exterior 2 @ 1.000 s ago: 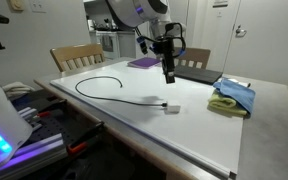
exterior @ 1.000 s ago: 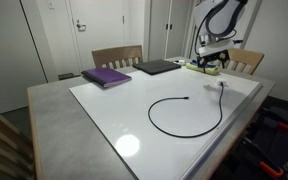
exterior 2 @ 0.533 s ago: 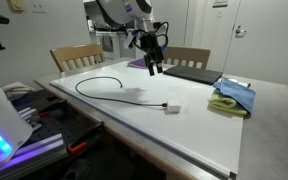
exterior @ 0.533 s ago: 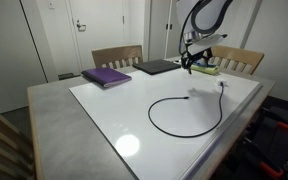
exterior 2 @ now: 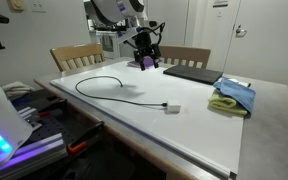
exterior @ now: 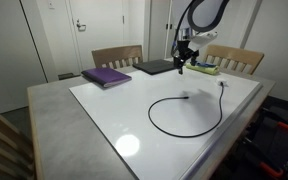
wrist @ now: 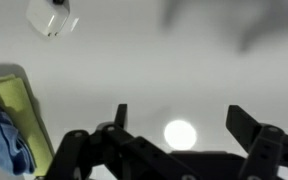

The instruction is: Place the charger straight across the board

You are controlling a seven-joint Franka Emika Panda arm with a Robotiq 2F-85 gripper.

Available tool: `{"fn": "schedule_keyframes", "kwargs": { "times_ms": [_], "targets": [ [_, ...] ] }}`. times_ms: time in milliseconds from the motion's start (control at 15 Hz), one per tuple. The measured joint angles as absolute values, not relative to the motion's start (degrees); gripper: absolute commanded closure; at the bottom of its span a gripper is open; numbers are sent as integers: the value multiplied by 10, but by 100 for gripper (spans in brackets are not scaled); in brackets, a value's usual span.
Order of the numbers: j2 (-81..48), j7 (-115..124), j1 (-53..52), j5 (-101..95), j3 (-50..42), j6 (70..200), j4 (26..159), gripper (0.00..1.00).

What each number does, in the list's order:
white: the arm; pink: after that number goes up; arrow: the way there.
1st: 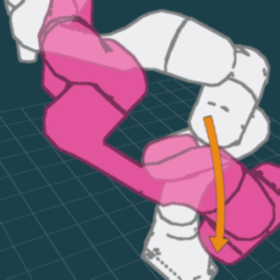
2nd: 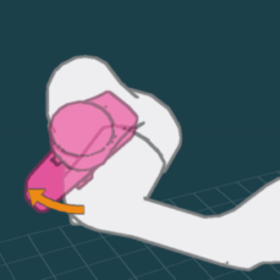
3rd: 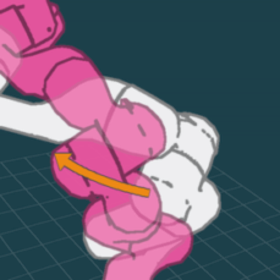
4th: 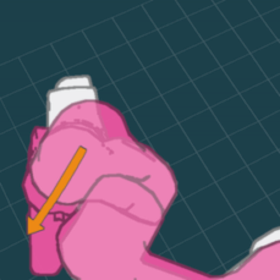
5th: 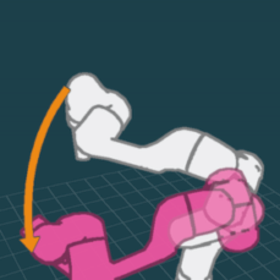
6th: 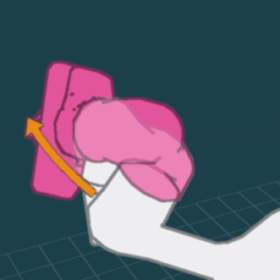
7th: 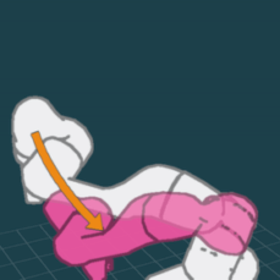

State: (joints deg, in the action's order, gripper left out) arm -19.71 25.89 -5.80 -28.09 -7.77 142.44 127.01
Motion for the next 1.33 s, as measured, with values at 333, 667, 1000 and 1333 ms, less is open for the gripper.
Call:
{"fn": "schedule_keyframes", "kwargs": {
  "times_ms": [333,667,1000,1333],
  "targets": [
    [-176,84,-37,-233,-58,1488,1303,0],
    [-169,-141,31,-92,20,1537,1330,0],
    [-169,-229,49,-43,56,1536,1337,0],
    [-170,-233,46,-43,58,1534,1338,0]
  ]
}}
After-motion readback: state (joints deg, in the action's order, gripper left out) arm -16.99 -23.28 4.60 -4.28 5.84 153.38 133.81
